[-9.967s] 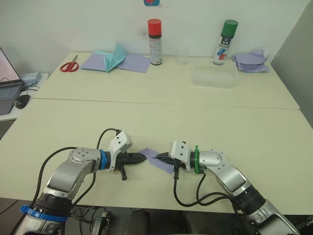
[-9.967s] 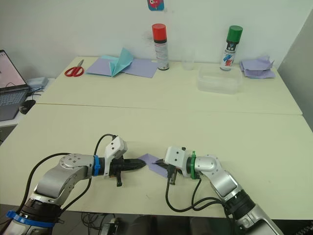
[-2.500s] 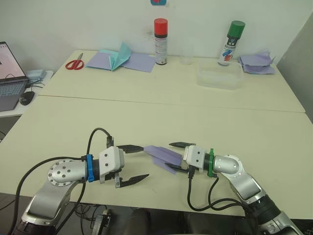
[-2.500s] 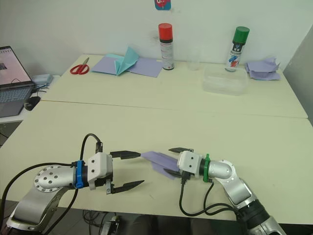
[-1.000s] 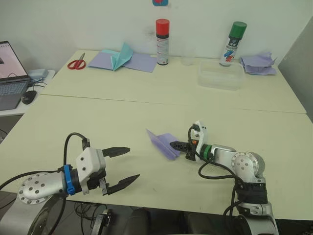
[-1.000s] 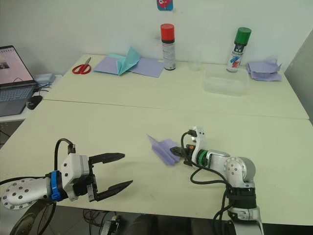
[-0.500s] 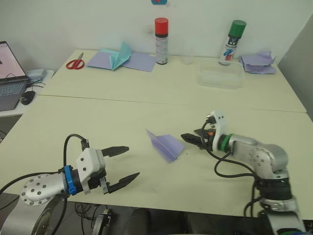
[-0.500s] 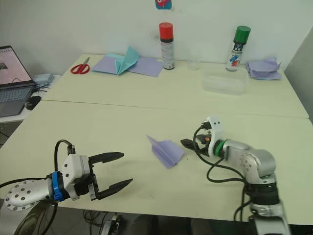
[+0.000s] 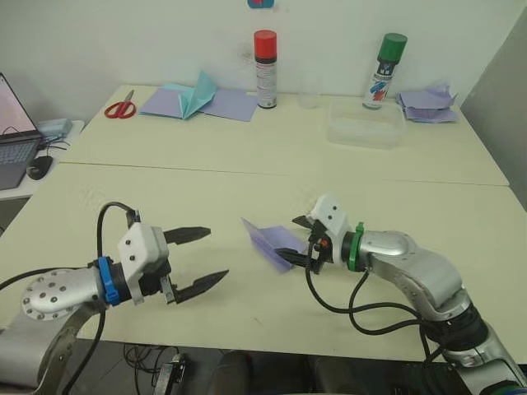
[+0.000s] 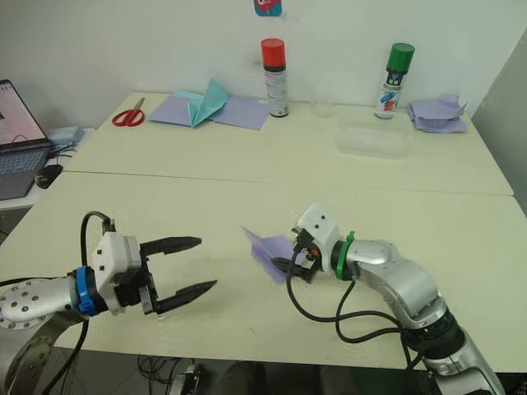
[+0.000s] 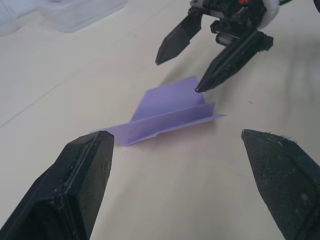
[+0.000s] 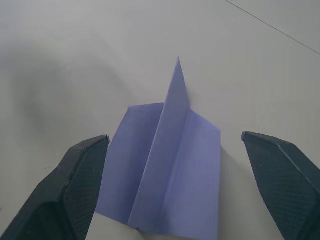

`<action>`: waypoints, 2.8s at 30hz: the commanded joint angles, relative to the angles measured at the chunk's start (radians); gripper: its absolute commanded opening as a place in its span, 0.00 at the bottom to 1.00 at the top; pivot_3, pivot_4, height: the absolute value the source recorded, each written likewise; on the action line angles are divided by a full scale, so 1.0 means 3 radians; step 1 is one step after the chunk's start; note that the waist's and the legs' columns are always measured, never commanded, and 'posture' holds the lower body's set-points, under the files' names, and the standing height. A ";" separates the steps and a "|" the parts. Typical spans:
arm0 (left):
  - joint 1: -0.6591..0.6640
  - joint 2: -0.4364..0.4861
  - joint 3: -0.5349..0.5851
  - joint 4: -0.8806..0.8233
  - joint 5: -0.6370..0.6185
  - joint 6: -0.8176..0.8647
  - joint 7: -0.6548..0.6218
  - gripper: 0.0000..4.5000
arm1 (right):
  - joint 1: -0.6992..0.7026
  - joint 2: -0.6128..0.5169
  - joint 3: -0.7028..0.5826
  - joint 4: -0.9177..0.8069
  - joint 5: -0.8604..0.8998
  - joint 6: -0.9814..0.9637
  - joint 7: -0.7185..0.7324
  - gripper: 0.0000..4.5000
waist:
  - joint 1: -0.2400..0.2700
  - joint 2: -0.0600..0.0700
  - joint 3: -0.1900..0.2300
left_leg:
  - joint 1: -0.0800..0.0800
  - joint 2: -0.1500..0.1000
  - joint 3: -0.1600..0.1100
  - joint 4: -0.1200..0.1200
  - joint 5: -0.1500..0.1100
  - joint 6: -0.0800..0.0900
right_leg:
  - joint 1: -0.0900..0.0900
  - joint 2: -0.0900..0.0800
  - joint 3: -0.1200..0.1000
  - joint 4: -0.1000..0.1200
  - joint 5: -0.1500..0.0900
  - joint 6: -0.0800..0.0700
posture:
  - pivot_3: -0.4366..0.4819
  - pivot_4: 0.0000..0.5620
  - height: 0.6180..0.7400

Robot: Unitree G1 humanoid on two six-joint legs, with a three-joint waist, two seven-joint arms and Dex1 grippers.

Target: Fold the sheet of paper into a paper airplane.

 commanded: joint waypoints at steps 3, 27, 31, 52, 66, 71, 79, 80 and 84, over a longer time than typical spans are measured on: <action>-0.0107 -0.0018 -0.0014 0.0006 0.0040 -0.0064 0.0051 1.00 | -0.0042 0.0090 0.0129 0.0079 -0.0265 -0.0119 -0.0094 0.99 | 0.0001 0.0000 0.0000 | 0.0000 0.0000 -0.0001 0.0000 0.0000 0.0000 | 0.0000 0.0000 -0.0001 0.0001 0.0000 0.0000 | 0.48 0.27 1.00; -0.0008 0.0005 -0.0021 -0.0164 0.0043 -0.0072 0.0070 1.00 | -0.0126 0.0255 0.0203 0.0118 -0.0601 -0.0358 0.0180 0.46 | 0.0001 0.0000 0.0000 | 0.0001 0.0000 -0.0002 0.0000 0.0000 0.0000 | 0.0000 -0.0001 -0.0002 0.0002 0.0000 0.0000 | 0.48 0.27 1.00; 0.0001 0.0005 -0.0038 -0.0209 0.0032 -0.0052 0.0089 1.00 | -0.0144 0.0344 0.0178 0.0166 -0.0527 -0.0149 0.0180 0.46 | 0.0000 0.0000 0.0000 | 0.0001 0.0000 -0.0003 0.0000 0.0000 0.0000 | 0.0000 -0.0001 -0.0003 0.0002 0.0000 0.0000 | 0.48 0.27 1.00; 0.0029 -0.0013 -0.0010 -0.0317 -0.0027 0.0073 0.0205 1.00 | -0.0083 0.0421 0.0447 0.0429 -0.0831 -0.0150 0.0149 0.00 | -0.0002 0.0000 0.0000 | 0.0001 0.0000 -0.0003 0.0000 0.0000 0.0000 | 0.0000 -0.0001 -0.0004 0.0003 0.0000 0.0000 | 0.48 0.27 1.00; -0.0492 0.0003 -0.0334 -0.0412 -0.0253 0.0382 0.0261 1.00 | 0.0247 -0.0014 -0.0654 -0.0158 -0.0619 0.0153 0.0056 0.00 | 0.0071 -0.0002 0.0000 | -0.0002 -0.0008 -0.0007 0.0003 0.0000 0.0000 | 0.0005 -0.0003 0.0000 0.0002 0.0000 0.0000 | 0.48 0.27 1.00; -0.1472 0.0051 -0.0829 0.0026 -0.0292 0.0650 -0.0043 1.00 | 0.0399 0.0116 -0.1400 -0.0374 -0.0575 0.0794 -0.0401 0.00 | 0.0070 -0.0002 -0.0001 | -0.0001 -0.0006 -0.0011 0.0002 0.0001 -0.0001 | 0.0006 0.0003 -0.0002 0.0004 0.0000 0.0000 | 0.48 0.27 1.00; -0.2526 -0.0134 -0.1487 0.1066 0.0188 0.0396 -0.0600 1.00 | 0.0265 0.0484 -0.1614 -0.0047 -0.0541 0.1217 -0.0775 0.00 | 0.0001 -0.0001 -0.0001 | 0.0001 -0.0007 0.0001 0.0001 0.0001 -0.0001 | -0.0003 0.0006 0.0011 0.0008 0.0000 0.0000 | 0.48 0.27 1.00; -0.2586 -0.0151 -0.1515 0.1152 0.0229 0.0352 -0.0650 1.00 | 0.0271 0.0508 -0.1611 -0.0030 -0.0553 0.1211 -0.0805 0.00 | -0.0001 -0.0001 -0.0001 | 0.0000 -0.0007 0.0000 0.0001 0.0001 -0.0001 | -0.0004 0.0006 0.0011 0.0012 0.0000 0.0000 | 0.48 0.27 1.00; -0.2681 -0.0227 -0.1528 0.1339 0.0333 0.0208 -0.0751 1.00 | 0.0324 0.0554 -0.1595 0.0039 -0.0590 0.1117 -0.0897 0.00 | 0.0000 -0.0001 -0.0001 | -0.0001 -0.0012 0.0000 0.0002 0.0001 -0.0001 | -0.0005 0.0006 0.0016 0.0032 0.0000 0.0000 | 0.48 0.27 1.00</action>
